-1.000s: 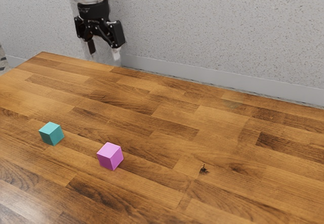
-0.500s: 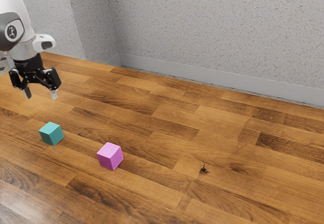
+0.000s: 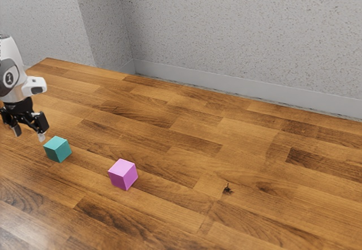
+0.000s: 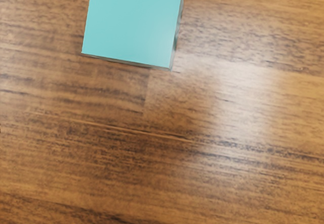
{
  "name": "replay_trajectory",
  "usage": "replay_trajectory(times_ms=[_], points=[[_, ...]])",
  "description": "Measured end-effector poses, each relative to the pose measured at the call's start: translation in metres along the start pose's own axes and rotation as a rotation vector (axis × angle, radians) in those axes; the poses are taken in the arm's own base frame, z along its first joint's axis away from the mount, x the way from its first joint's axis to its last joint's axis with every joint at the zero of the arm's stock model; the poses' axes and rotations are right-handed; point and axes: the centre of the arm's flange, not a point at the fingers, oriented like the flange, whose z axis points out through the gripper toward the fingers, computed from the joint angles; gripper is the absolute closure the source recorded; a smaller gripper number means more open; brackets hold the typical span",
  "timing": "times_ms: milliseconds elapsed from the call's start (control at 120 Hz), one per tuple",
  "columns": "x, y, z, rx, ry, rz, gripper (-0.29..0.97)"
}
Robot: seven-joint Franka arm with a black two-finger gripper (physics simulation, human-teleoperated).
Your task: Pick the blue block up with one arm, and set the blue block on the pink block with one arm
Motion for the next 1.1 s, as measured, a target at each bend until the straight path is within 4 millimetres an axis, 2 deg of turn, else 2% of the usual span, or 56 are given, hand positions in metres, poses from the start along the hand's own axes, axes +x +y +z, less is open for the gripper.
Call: replay_trajectory(times_ms=[217, 383, 567, 792, 925, 1100], points=[[0.0, 0.008, 0.019, 0.015, 0.018, 0.105, 0.0], [0.013, 0.013, 0.041, 0.006, 0.018, 0.172, 0.0], [0.031, -0.001, 0.056, -0.001, 0.031, 0.202, 0.0], [0.051, -0.005, 0.064, -0.006, 0.046, 0.24, 0.0], [0.063, -0.009, 0.076, -0.017, 0.042, 0.257, 0.0], [0.066, -0.011, 0.084, -0.021, 0.035, 0.273, 0.0]])
